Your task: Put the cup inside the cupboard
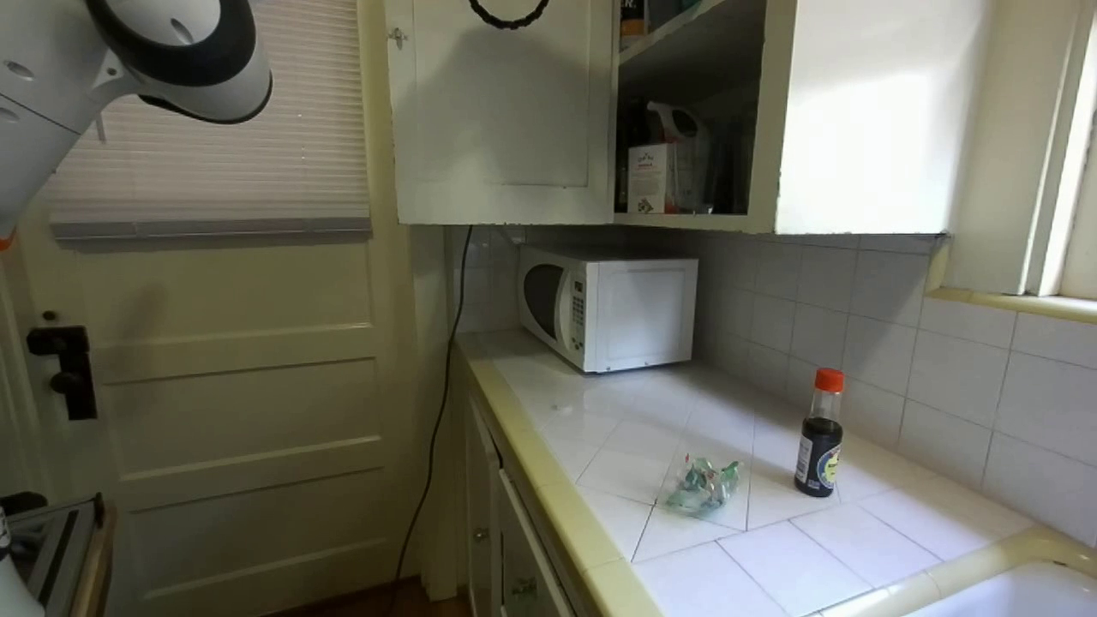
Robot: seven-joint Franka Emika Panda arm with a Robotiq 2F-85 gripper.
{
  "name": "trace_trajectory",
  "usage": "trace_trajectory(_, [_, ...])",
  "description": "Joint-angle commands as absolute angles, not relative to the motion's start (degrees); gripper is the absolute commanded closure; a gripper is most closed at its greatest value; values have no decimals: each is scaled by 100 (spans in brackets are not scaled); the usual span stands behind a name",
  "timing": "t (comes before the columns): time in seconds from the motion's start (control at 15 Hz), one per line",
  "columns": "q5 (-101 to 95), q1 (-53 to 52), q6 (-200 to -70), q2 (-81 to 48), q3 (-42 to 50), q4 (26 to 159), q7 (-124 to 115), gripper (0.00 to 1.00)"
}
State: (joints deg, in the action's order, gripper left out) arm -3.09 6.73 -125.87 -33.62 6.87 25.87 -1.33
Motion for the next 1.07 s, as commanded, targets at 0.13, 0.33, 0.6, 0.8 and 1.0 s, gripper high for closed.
trace_trajectory(0.13, [-397, 633, -12118, -3146, 657, 2741, -195, 0])
trace_trajectory(0.33, [-359, 623, -11783, -3058, 601, 2740, -111, 0])
trace_trajectory(0.6, [-267, 655, -11211, -2856, 486, 2761, 59, 0])
trace_trajectory(0.8, [-196, 701, -10614, -2699, 386, 2772, 293, 0])
trace_trajectory(1.0, [-199, 777, -9968, -2557, 379, 2762, 507, 0])
